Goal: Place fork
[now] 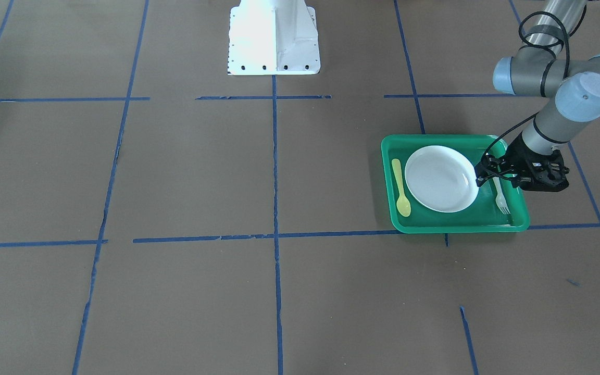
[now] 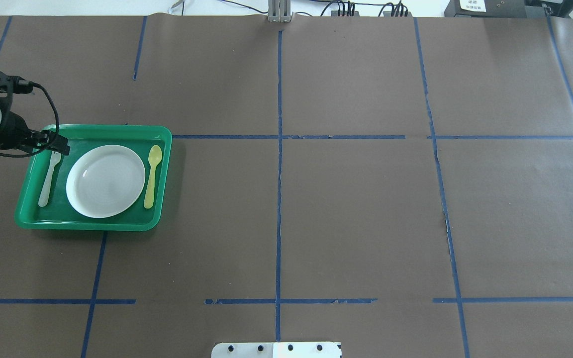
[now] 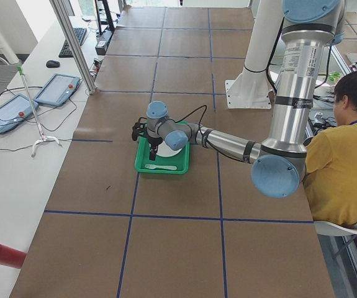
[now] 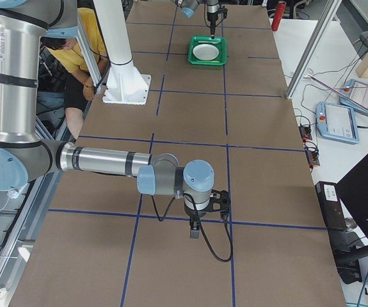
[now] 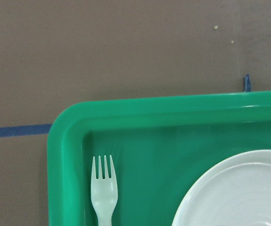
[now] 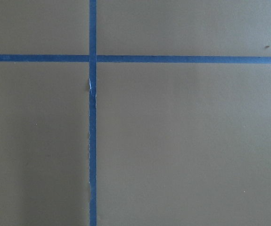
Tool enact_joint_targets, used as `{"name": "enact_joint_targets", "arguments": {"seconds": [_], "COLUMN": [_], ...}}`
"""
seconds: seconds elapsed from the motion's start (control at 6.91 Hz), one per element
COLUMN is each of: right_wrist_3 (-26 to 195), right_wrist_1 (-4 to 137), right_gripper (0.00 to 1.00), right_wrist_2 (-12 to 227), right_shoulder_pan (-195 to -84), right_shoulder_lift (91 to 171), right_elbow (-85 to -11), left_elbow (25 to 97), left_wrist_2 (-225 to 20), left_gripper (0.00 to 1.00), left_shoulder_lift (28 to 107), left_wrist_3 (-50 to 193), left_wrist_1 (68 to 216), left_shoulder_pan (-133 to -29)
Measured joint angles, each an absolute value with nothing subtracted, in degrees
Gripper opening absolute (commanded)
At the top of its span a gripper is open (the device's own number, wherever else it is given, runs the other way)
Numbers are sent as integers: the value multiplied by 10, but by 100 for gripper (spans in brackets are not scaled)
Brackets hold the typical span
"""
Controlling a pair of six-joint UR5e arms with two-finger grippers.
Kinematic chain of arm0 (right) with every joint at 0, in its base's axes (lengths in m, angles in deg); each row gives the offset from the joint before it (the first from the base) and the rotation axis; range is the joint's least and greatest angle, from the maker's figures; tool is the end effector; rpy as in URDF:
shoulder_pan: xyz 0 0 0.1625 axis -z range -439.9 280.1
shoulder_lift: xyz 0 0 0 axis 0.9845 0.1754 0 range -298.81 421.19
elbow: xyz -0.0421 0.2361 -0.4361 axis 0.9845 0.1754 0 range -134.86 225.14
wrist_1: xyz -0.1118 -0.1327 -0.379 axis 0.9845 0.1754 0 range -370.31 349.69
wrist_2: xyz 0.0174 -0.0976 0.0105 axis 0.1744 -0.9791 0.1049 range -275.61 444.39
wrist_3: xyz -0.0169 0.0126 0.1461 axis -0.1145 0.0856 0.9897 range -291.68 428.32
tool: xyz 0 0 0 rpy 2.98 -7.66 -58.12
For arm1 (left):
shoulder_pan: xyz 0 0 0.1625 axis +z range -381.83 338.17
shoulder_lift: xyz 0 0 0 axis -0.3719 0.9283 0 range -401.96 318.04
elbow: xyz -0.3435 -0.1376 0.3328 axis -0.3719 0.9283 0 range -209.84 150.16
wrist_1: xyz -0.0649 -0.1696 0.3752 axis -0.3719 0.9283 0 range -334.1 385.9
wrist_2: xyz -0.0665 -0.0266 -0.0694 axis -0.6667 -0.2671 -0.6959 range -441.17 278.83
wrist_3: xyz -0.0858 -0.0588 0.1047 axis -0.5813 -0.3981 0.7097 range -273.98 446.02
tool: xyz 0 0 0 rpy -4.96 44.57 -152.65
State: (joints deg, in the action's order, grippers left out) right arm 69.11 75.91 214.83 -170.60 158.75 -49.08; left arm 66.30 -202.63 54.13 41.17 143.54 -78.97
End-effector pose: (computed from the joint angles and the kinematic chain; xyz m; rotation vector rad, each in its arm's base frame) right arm 0.0429 -0.4289 0.7904 0.0068 -0.7057 0.0223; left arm 0.2763 -0.5312 0.6063 0.1975 0.8339 -0.0054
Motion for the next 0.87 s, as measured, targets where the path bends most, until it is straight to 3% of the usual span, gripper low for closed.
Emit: {"name": "enact_joint_targets", "arguments": {"seconds": [0.87], "right_wrist_3": [691], "right_wrist_1": [759], "right_gripper": [100], "right_wrist_2": [2148], "right_shoulder_pan": [-1706], "right_shoulder_lift": [1588], "right_elbow": [-491], "left_elbow": [658], "left_wrist_2": [-2087], "left_gripper": [96], "left_shoulder_lift": [525], "left_wrist_3": [768], "left_wrist_1": [1298], "left_shoulder_pan": [-1023]}}
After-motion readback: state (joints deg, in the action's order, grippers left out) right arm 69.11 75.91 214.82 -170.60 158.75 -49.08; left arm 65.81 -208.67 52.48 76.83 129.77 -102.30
